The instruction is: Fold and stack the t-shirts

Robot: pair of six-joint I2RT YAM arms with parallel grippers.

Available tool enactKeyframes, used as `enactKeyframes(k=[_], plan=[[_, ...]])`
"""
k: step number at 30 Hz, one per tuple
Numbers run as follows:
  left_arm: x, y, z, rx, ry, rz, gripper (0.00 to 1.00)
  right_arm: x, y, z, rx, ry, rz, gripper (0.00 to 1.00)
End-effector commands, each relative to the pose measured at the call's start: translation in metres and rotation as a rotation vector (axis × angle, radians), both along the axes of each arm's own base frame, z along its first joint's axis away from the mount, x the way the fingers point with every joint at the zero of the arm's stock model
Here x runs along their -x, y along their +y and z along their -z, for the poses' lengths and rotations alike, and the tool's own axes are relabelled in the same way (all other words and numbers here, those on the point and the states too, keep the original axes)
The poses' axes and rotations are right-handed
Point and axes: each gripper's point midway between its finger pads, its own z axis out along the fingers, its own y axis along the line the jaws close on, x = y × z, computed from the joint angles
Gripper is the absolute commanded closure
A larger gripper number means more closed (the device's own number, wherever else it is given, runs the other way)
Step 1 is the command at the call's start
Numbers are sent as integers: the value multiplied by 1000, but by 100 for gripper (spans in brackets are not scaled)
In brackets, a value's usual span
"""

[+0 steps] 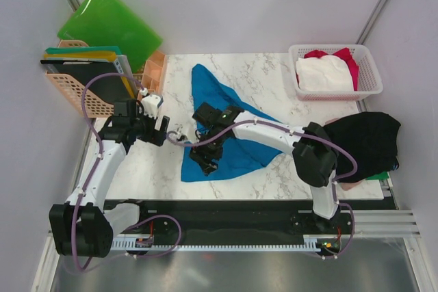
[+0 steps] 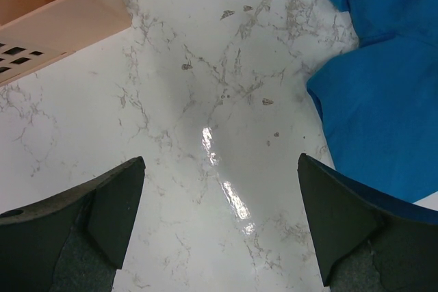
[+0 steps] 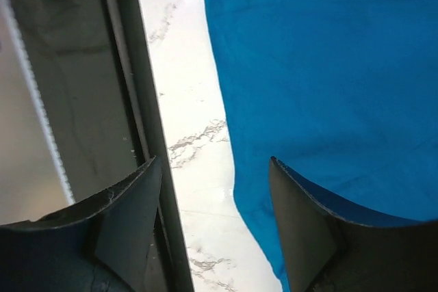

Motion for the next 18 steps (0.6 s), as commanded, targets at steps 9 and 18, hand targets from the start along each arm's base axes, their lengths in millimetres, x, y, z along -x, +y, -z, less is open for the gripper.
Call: enactKeyframes(k=[9, 18], plan=[[-7, 7, -13, -36, -47, -20, 0, 8, 53, 26, 101, -549, -82, 27], [41, -48, 2, 188, 241, 240, 0, -53, -11, -11, 124, -597, 129, 26]])
